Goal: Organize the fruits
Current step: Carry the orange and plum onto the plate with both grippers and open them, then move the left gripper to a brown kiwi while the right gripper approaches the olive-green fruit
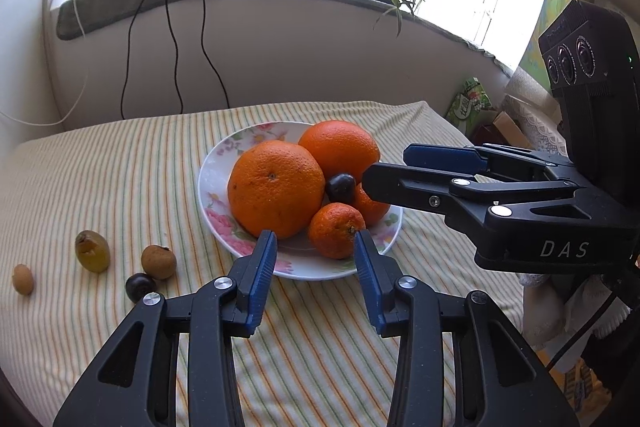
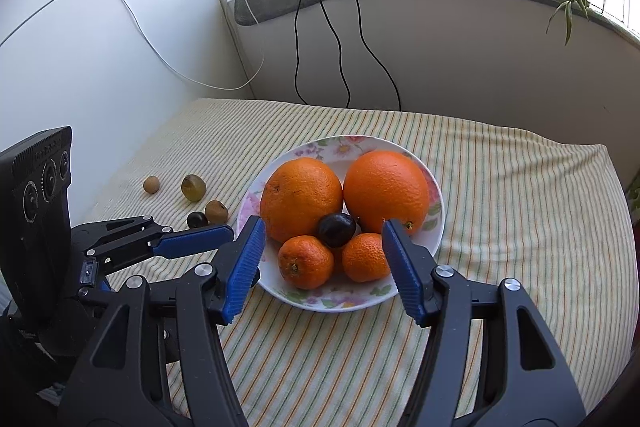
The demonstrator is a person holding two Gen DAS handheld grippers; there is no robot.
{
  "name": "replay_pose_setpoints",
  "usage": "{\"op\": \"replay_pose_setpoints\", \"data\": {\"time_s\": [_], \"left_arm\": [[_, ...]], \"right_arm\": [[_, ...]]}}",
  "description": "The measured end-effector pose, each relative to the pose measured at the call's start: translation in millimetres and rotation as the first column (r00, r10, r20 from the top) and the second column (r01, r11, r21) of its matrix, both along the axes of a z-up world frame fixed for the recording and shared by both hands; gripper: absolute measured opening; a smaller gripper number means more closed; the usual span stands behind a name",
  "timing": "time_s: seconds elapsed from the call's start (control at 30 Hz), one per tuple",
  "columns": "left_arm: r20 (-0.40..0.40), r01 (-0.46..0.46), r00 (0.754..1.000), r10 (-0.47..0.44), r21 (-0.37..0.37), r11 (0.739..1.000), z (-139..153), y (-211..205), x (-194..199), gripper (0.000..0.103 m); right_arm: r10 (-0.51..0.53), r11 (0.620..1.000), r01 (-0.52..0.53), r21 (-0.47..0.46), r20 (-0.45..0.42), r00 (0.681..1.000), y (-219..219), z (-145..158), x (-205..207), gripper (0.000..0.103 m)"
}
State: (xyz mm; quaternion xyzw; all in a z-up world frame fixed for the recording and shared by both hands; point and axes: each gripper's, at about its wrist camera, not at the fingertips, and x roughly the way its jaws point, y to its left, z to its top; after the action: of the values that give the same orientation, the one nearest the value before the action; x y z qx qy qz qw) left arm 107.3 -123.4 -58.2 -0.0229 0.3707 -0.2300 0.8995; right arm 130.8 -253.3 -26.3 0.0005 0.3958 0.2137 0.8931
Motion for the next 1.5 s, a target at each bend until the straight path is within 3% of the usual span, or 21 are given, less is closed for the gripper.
{"op": "replay_pose_setpoints", "data": {"time_s": [0.17, 0.57, 0.97, 1.43, 1.5], "left_arm": [[0.015, -0.015, 1.000, 0.015, -0.002, 1.000, 5, 10, -3, 0.046], [0.026, -0.091, 0.996, 0.091, -0.006, 0.996, 8, 53, -13, 0.046], [-0.001, -0.244, 0.970, 0.244, 0.030, 0.969, -9, 132, -19, 0.046], [-0.025, -0.398, 0.916, 0.399, 0.054, 0.916, -28, 210, -10, 0.046], [-0.035, -0.401, 0.915, 0.403, 0.047, 0.915, -32, 215, -7, 0.046]], "right_arm": [[0.006, 1.000, -0.006, -0.003, 0.010, 1.000, 7, 5, -4, 0.064], [0.047, 0.999, -0.047, -0.001, 0.040, 0.998, 36, 12, -13, 0.083], [0.151, 0.989, -0.151, -0.014, 0.064, 0.986, 85, 13, -19, 0.098], [0.281, 0.957, -0.278, -0.080, 0.034, 0.959, 165, -11, -4, 0.098], [0.296, 0.952, -0.294, -0.086, 0.015, 0.955, 175, -17, 1, 0.093]]}}
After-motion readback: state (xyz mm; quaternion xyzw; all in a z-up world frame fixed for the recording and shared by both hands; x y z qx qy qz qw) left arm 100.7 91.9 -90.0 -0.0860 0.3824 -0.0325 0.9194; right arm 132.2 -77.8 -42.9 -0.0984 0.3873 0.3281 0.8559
